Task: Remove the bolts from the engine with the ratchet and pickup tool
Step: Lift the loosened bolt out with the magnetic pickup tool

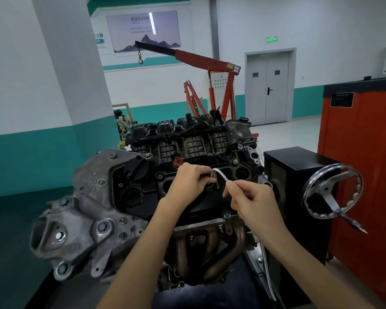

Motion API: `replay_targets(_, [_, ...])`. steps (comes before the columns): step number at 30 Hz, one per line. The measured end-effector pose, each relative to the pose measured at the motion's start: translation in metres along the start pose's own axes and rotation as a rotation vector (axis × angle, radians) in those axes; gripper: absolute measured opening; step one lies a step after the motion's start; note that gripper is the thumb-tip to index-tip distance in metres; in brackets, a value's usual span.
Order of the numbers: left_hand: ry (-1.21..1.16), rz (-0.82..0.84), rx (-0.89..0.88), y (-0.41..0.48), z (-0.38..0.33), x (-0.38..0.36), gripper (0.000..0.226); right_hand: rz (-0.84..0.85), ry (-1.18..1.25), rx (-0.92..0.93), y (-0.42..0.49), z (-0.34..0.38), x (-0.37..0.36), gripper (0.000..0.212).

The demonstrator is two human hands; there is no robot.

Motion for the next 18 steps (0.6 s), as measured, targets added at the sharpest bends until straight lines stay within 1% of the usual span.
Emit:
replay_targets(3, [0.009, -0.053, -0.042, -0.002, -0.007, 0.008, 0.004, -0.011, 0.032, 0.023, -0.004, 0.006, 0.004, 0.033])
replay_targets(10, [0.006, -0.066, -0.063, -0.002, -0.019, 0.026, 0.005, -0.014, 0.081, 0.058, -0.005, 0.027, 0.012, 0.032])
replay_targets(18, [-0.02, -0.145, -0.139, -0.006, -0.036, 0.046, 0.007, -0.025, 0.101, 0.122, -0.012, 0.052, 0.018, 0.032])
Point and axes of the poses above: each hand's wrist, its own y-axis towards the middle knuckle, its own x-axis out of the back of the hand, z = x × y, the point moved 6 cm from there along y, towards the middle knuckle, and after that the axes turned 12 degrees about z, right-handed, at the moved point
